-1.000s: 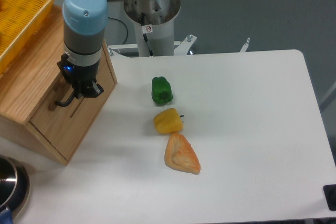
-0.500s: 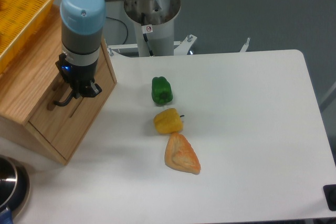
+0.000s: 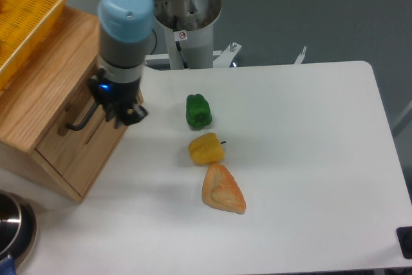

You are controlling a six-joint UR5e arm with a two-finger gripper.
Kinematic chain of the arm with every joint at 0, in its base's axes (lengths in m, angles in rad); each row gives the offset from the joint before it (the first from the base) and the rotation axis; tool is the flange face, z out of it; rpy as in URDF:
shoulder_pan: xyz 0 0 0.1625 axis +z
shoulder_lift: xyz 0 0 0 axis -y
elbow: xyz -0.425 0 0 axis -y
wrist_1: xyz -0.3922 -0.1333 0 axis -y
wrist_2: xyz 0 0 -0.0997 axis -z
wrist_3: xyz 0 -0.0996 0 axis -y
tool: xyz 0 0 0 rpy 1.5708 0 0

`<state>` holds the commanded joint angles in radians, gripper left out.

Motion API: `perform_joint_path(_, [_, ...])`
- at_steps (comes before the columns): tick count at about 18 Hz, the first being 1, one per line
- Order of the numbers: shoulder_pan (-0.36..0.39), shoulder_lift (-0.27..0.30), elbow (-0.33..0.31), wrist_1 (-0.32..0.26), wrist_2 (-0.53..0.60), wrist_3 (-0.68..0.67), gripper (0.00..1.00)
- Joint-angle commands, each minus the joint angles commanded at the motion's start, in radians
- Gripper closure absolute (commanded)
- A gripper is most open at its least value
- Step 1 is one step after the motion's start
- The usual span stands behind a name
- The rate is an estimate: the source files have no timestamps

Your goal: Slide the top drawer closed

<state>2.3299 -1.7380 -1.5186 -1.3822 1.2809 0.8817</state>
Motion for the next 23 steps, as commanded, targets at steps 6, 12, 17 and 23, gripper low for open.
perform_joint_path(6, [0.133, -0.008, -0.009, 0.089, 0.138, 0.135, 0.00])
perform_joint_path(12, [0.324, -0.024, -0.037, 0.091, 0.153, 0.393, 0.00])
perform_joint_path(17, [0.462, -0.100, 0.003, 0.106, 0.166, 0.646, 0.00])
perform_joint_path(23, [0.519, -0.155, 0.011, 0.120, 0.285, 0.911, 0.00])
